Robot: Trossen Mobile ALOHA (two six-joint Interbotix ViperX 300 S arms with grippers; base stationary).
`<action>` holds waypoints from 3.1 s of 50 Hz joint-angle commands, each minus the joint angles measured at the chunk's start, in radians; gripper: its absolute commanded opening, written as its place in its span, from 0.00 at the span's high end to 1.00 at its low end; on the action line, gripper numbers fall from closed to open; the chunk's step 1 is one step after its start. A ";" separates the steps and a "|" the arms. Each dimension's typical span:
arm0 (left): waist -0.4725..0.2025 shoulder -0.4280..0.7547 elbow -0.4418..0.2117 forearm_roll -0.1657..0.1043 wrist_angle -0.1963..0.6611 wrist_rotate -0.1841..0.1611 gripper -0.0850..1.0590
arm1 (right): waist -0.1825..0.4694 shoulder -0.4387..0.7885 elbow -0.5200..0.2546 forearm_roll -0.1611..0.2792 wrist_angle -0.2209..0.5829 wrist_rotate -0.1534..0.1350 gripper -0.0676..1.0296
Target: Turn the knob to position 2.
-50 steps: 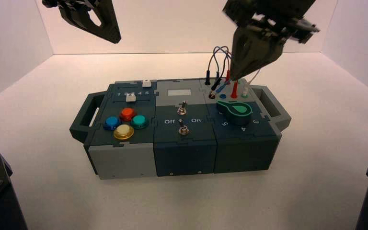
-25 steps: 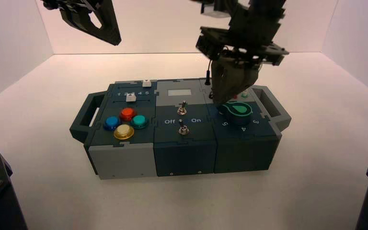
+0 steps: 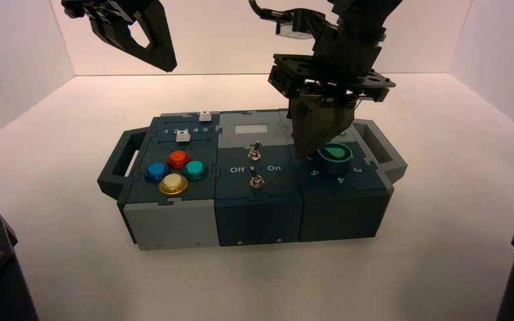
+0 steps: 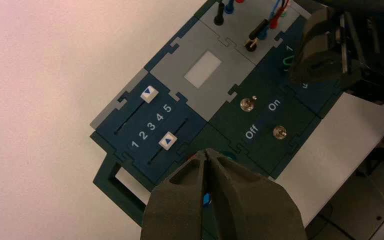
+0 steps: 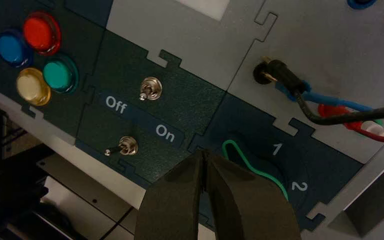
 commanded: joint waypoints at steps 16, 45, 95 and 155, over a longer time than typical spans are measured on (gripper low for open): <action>-0.060 0.006 -0.003 0.002 0.012 0.012 0.95 | -0.092 0.009 -0.034 -0.034 -0.014 0.000 0.96; -0.071 0.025 -0.008 0.000 0.020 0.037 0.95 | -0.149 0.021 -0.078 -0.057 0.018 0.000 0.96; -0.072 -0.005 -0.009 0.000 0.020 0.044 0.95 | -0.166 0.026 -0.071 -0.097 0.060 0.018 0.96; -0.071 -0.017 -0.011 0.002 0.020 0.046 0.95 | -0.201 -0.014 -0.046 -0.126 0.118 0.018 0.96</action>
